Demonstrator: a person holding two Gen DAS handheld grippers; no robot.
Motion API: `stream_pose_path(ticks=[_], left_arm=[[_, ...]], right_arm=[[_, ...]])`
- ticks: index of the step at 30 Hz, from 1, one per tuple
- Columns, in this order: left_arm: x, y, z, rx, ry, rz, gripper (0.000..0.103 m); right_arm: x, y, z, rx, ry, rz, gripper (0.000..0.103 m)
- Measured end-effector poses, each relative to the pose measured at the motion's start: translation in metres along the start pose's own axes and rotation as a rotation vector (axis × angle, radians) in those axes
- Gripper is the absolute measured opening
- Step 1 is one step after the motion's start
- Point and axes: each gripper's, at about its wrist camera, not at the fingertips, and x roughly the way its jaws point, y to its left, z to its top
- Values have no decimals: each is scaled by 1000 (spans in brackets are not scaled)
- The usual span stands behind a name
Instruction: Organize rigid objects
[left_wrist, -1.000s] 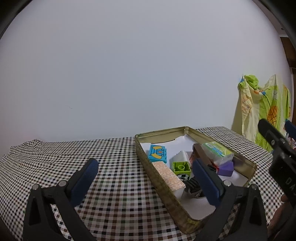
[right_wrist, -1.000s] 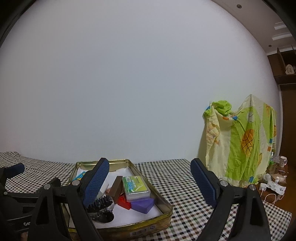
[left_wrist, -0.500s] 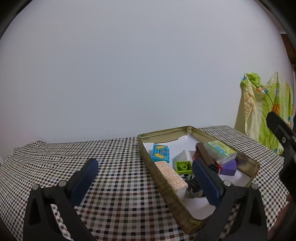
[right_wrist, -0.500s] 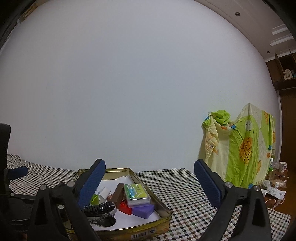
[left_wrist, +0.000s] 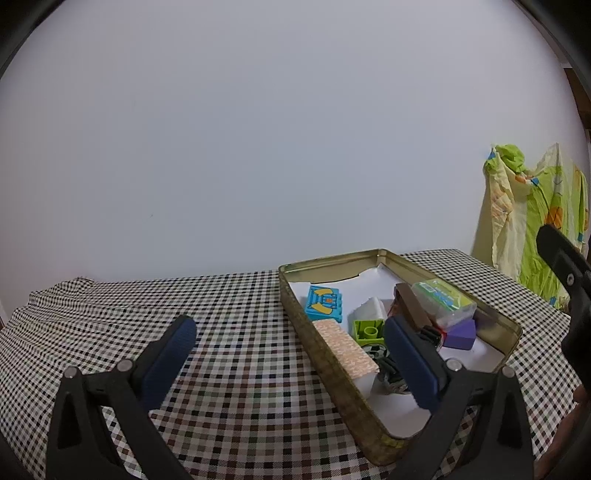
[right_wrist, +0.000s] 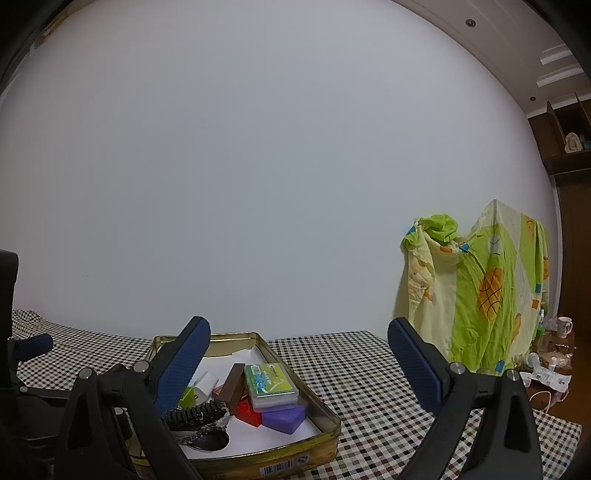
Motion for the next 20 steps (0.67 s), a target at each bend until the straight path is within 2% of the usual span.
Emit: stream_pose_path(ticks=[20], left_arm=[[4, 5, -2, -12, 21, -7, 103]], right_arm=[[7, 1, -2, 3, 13, 0, 99]])
